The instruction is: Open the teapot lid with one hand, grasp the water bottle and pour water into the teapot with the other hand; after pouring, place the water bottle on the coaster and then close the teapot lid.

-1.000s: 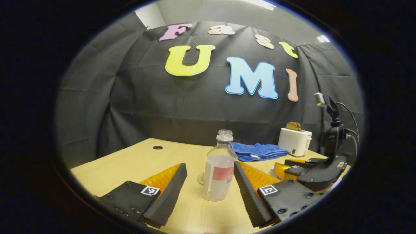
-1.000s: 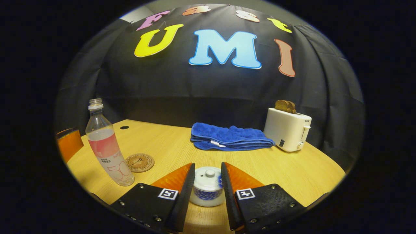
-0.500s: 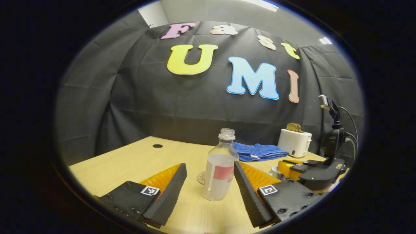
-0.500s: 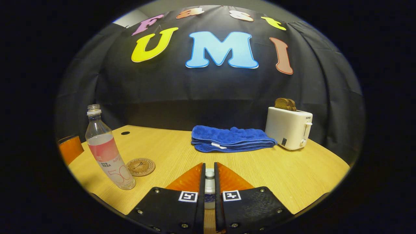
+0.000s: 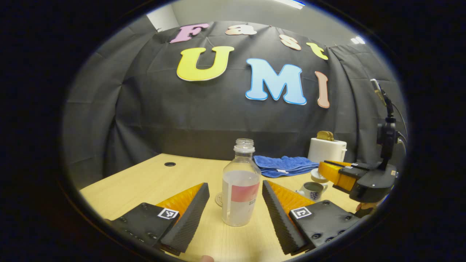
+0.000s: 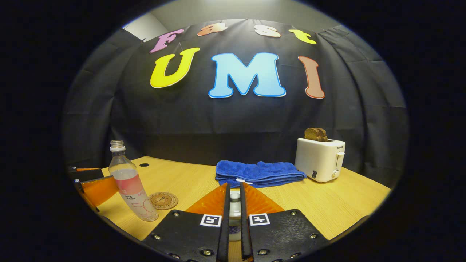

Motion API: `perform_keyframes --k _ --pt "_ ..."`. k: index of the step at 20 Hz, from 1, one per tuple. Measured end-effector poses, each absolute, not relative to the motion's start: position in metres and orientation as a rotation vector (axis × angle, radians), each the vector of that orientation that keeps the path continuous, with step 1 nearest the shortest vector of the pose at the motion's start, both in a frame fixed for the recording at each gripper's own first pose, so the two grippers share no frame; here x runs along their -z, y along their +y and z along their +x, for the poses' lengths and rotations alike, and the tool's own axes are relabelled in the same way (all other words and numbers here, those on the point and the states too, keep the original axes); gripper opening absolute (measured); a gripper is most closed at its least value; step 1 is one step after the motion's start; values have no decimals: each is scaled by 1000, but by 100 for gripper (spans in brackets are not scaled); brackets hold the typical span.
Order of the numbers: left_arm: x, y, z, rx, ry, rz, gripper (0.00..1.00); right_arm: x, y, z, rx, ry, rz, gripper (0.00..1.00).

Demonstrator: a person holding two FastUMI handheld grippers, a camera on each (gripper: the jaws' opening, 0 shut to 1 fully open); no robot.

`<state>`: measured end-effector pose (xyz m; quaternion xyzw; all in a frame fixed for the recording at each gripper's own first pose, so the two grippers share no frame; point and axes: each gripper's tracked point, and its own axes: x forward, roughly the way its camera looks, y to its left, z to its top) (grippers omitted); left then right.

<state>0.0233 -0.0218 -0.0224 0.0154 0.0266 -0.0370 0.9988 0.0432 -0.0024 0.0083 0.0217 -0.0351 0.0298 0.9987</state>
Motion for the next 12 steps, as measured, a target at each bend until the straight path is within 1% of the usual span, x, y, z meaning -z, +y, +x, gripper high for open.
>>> perform_keyframes --k 3,12 --pt "32 -25 31 65 70 29 99 -13 -3 36 -73 -87 60 13" --pt "53 -28 52 41 113 57 99 -24 -17 25 -61 -124 106 13"
